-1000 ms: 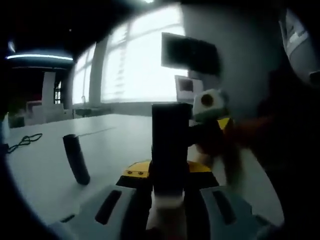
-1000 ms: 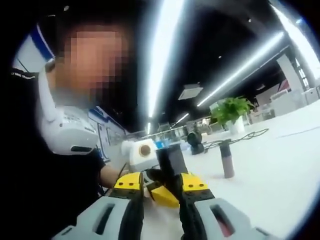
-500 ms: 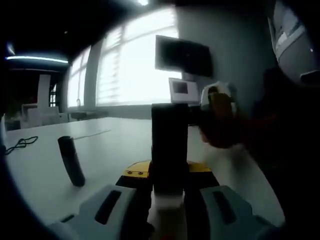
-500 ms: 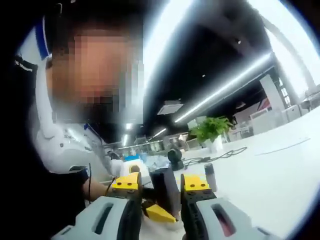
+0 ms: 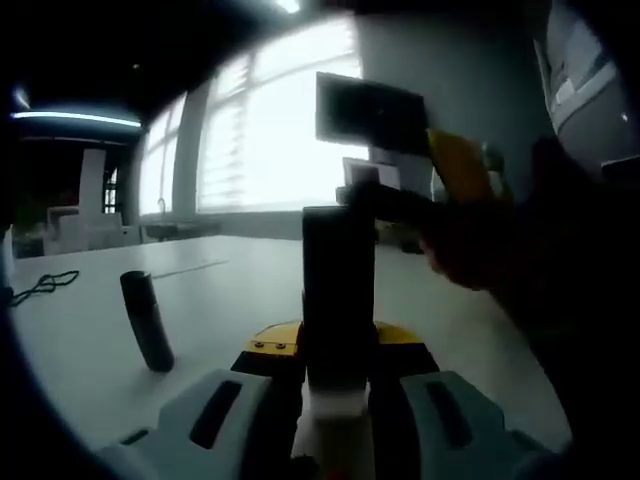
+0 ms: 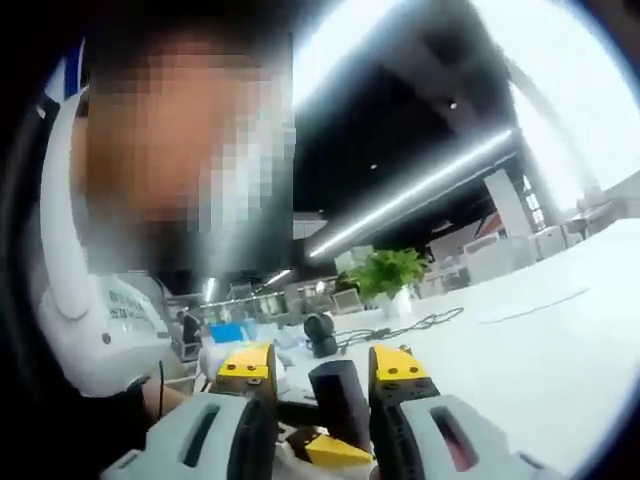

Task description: Pick up cosmetic bottle twist off cap place on table pick up cap screw tight cap place on table

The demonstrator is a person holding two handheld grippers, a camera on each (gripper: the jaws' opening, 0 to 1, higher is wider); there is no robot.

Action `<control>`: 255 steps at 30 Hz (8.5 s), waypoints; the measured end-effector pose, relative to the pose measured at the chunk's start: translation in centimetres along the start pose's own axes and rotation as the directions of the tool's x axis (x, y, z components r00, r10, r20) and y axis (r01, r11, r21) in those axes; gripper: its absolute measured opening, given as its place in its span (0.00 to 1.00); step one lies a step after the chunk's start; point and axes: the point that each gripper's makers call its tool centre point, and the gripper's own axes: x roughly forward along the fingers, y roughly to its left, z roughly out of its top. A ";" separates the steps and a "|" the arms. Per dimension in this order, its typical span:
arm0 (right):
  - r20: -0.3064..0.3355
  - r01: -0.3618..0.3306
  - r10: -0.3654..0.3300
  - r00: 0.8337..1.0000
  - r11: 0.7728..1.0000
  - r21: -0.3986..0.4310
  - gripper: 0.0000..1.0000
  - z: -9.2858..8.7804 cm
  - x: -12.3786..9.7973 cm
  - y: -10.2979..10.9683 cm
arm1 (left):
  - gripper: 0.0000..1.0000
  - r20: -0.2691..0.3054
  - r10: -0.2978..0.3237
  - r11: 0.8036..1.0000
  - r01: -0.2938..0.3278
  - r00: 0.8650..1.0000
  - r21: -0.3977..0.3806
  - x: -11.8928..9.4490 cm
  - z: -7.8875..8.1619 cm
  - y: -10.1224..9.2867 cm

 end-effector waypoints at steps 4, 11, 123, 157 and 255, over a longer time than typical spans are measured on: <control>-0.023 0.052 -0.053 0.998 0.997 -0.055 0.30 0.1 0.1 -0.4 | 0.14 0.003 -0.001 1.000 0.001 1.000 0.002 0.1 0.0 0.1; -0.077 0.134 -0.150 0.986 0.974 -0.180 0.32 -0.5 1.7 0.4 | 0.14 0.002 0.009 1.000 -0.009 1.000 -0.014 0.0 -0.1 0.4; -0.456 -0.780 0.691 0.561 0.625 -0.012 0.15 -4.8 4.8 2.4 | 0.13 -0.006 -0.071 0.997 0.071 0.997 -0.006 -0.6 0.1 -0.6; -0.059 -0.103 0.094 0.994 0.982 -0.161 0.41 0.3 4.2 1.2 | 0.14 0.002 -0.068 0.998 0.068 0.998 0.014 -0.4 0.1 -0.6; -0.206 0.133 -0.214 0.955 0.928 -0.347 0.16 -4.4 4.0 0.3 | 0.13 -0.007 -0.045 0.997 0.045 0.999 0.055 -0.2 0.1 -0.3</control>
